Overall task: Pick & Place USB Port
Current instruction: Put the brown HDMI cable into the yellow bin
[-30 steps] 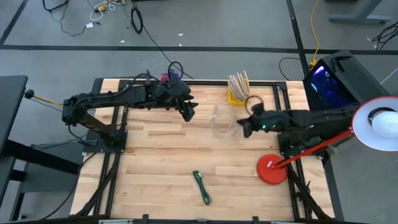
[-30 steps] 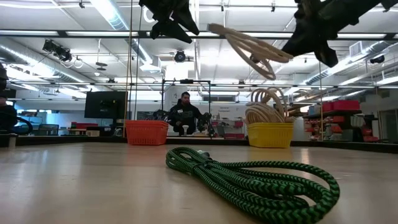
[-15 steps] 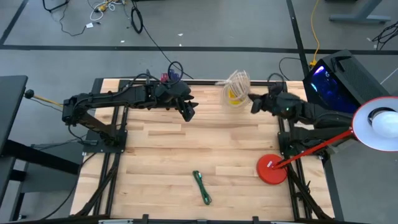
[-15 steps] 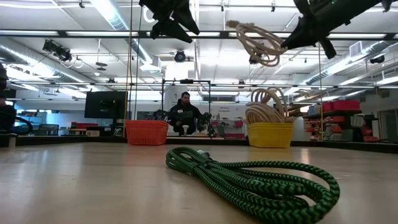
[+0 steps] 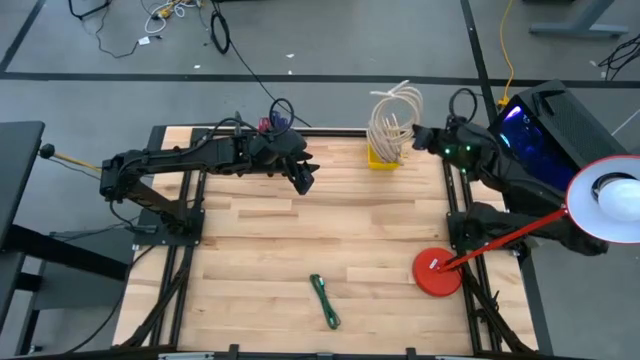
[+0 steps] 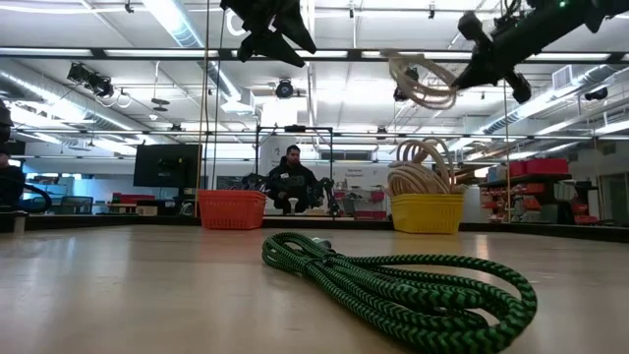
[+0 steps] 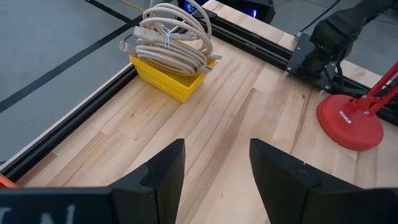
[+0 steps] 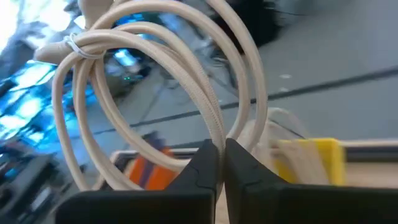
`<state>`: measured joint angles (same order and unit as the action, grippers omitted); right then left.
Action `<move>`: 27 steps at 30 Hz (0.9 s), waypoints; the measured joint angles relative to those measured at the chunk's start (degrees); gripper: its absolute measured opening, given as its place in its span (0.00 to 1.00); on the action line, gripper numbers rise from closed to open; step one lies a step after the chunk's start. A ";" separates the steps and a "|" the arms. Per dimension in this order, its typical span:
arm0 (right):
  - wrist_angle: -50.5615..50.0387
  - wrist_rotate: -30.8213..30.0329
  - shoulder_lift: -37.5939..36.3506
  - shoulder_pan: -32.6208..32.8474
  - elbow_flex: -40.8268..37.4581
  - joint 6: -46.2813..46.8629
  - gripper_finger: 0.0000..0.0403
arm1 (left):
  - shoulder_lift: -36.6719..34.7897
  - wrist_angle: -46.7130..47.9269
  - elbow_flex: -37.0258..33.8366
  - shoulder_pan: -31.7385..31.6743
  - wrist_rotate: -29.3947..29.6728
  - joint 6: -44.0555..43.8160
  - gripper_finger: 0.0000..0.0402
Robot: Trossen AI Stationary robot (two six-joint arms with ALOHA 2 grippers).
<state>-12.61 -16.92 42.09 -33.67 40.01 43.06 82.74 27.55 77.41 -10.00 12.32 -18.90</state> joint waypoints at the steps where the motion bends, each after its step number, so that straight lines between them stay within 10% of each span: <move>1: -1.13 0.03 0.01 -1.37 0.00 0.63 0.00 | 0.00 0.00 0.00 0.00 0.00 -0.02 0.46; 27: 3.22 23.86 18.05 -20.39 -0.04 -2.76 0.00 | 0.00 0.20 0.00 0.00 1.45 -0.85 0.46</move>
<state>-9.39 6.94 60.13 -54.05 39.97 40.30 82.74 27.75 77.41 -10.00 13.76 -19.75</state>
